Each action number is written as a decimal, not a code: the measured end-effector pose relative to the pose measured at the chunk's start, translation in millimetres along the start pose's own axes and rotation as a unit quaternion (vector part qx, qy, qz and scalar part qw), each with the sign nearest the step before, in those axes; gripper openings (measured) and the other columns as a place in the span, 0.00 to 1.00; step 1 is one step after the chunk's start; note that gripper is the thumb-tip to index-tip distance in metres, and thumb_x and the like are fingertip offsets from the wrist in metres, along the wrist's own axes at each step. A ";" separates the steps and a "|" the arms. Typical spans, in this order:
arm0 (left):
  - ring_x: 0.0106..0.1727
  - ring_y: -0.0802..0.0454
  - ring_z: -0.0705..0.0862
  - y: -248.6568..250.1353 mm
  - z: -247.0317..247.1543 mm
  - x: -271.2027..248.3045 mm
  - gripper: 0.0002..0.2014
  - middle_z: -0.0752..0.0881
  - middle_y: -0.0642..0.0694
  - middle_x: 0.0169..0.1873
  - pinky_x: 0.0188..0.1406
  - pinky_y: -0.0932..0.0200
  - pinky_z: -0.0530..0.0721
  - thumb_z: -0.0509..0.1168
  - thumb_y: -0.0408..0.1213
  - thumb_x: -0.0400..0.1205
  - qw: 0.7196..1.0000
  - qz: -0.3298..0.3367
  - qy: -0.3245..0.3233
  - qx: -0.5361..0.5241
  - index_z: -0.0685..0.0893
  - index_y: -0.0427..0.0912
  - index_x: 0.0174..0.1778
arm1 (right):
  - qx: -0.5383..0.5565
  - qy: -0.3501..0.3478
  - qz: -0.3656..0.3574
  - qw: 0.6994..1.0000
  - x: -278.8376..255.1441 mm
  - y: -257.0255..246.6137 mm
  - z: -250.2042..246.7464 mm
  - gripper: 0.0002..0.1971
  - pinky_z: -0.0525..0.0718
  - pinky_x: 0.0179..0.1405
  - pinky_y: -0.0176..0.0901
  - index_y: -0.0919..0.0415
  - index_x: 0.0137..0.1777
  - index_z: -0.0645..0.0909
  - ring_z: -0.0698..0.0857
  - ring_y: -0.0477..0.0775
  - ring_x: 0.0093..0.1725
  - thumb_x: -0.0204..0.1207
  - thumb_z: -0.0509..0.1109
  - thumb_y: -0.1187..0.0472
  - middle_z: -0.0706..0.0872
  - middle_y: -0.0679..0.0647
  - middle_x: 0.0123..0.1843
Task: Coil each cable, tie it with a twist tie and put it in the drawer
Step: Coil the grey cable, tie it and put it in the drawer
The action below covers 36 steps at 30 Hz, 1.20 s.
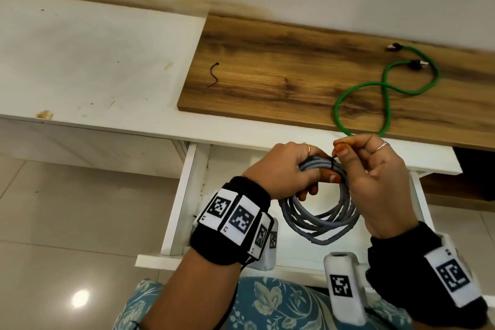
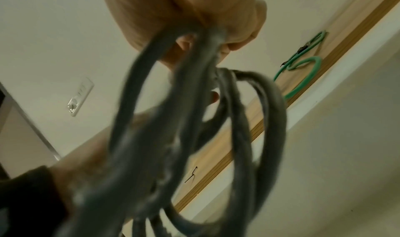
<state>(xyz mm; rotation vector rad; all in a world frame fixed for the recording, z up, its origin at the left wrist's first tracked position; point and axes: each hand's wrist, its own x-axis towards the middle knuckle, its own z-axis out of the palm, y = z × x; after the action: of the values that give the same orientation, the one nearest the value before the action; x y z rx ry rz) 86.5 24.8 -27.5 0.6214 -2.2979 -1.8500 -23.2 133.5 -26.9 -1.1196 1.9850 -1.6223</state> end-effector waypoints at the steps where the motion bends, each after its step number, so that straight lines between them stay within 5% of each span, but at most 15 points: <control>1: 0.19 0.59 0.79 -0.6 0.6 -0.5 0.08 0.84 0.50 0.25 0.22 0.66 0.77 0.71 0.39 0.79 1.000 0.003 0.000 0.001 0.84 0.39 0.50 | 0.011 -0.008 0.003 1.000 1.3 1.9 -0.2 0.09 0.85 0.42 0.39 0.44 0.43 0.81 0.86 0.46 0.39 0.79 0.68 0.62 0.88 0.43 0.38; 4: 0.19 0.60 0.80 -3.7 3.6 -1.6 0.07 0.84 0.49 0.26 0.22 0.65 0.78 0.69 0.39 0.80 1.000 0.002 -0.003 0.002 0.83 0.40 0.50 | 0.045 -0.031 0.024 0.998 4.5 7.1 -0.7 0.04 0.85 0.44 0.43 0.42 0.42 0.84 0.87 0.52 0.41 0.74 0.71 0.55 0.89 0.47 0.40; 8: 0.21 0.56 0.82 -9.5 7.2 2.0 0.09 0.87 0.44 0.31 0.23 0.63 0.80 0.69 0.39 0.80 1.000 -0.015 -0.005 0.003 0.84 0.38 0.51 | 0.102 -0.050 0.081 0.990 8.0 18.8 -0.5 0.02 0.84 0.40 0.34 0.56 0.44 0.82 0.86 0.44 0.39 0.75 0.68 0.63 0.88 0.43 0.35; 13: 0.22 0.53 0.85 -15.5 11.4 4.6 0.08 0.89 0.38 0.36 0.23 0.59 0.83 0.69 0.40 0.80 0.999 -0.031 0.003 -0.011 0.85 0.43 0.52 | 0.117 -0.073 0.126 0.982 9.0 25.3 -5.9 0.04 0.84 0.41 0.31 0.59 0.48 0.83 0.87 0.42 0.41 0.75 0.68 0.65 0.90 0.45 0.37; 18: 0.21 0.53 0.84 -20.9 9.3 5.4 0.08 0.87 0.41 0.35 0.23 0.58 0.83 0.70 0.39 0.80 0.998 -0.053 0.021 -0.026 0.85 0.43 0.52 | 0.131 -0.135 0.163 0.969 9.6 28.8 -10.3 0.16 0.85 0.44 0.33 0.58 0.51 0.85 0.88 0.46 0.44 0.64 0.74 0.55 0.91 0.51 0.43; 20: 0.21 0.54 0.84 -21.9 9.6 4.8 0.06 0.86 0.45 0.31 0.21 0.60 0.82 0.70 0.38 0.79 0.998 -0.061 0.018 -0.029 0.86 0.43 0.50 | 0.118 -0.146 0.171 0.967 10.2 30.5 -10.1 0.11 0.85 0.44 0.35 0.60 0.50 0.86 0.88 0.46 0.41 0.67 0.73 0.60 0.91 0.53 0.41; 24: 0.21 0.55 0.84 -25.2 9.3 7.1 0.09 0.88 0.43 0.33 0.22 0.62 0.81 0.73 0.39 0.77 0.994 -0.090 0.027 -0.057 0.87 0.38 0.48 | 0.025 -0.124 0.116 0.985 9.8 35.5 -7.9 0.07 0.86 0.47 0.42 0.55 0.43 0.87 0.87 0.49 0.40 0.74 0.71 0.69 0.91 0.49 0.38; 28: 0.24 0.55 0.84 -24.3 7.1 7.1 0.11 0.90 0.42 0.41 0.29 0.57 0.81 0.74 0.40 0.76 0.982 -0.100 0.020 -0.160 0.88 0.42 0.51 | -0.017 -0.079 0.068 0.994 8.5 30.5 -3.6 0.10 0.84 0.40 0.31 0.50 0.41 0.84 0.86 0.40 0.40 0.75 0.71 0.68 0.89 0.44 0.37; 32: 0.24 0.58 0.82 -19.3 5.2 5.9 0.16 0.90 0.39 0.45 0.23 0.67 0.79 0.71 0.44 0.77 0.962 -0.106 0.033 -0.250 0.87 0.35 0.54 | -0.064 -0.047 -0.003 0.997 6.8 23.5 -0.8 0.10 0.83 0.39 0.28 0.51 0.43 0.83 0.86 0.38 0.42 0.77 0.70 0.68 0.87 0.45 0.41; 36: 0.23 0.59 0.77 -18.0 4.7 6.5 0.28 0.92 0.40 0.44 0.22 0.67 0.77 0.68 0.59 0.71 0.945 -0.154 0.054 -0.285 0.87 0.35 0.51 | -0.080 -0.049 -0.040 0.995 8.2 26.7 0.1 0.09 0.88 0.41 0.41 0.45 0.45 0.82 0.89 0.48 0.43 0.77 0.70 0.62 0.87 0.46 0.43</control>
<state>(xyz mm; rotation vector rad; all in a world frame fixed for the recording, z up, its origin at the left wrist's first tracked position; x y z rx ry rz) 83.2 23.6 -46.9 0.9847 -1.5355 -2.3960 -37.8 128.3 -50.2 -1.3271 2.0598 -1.4359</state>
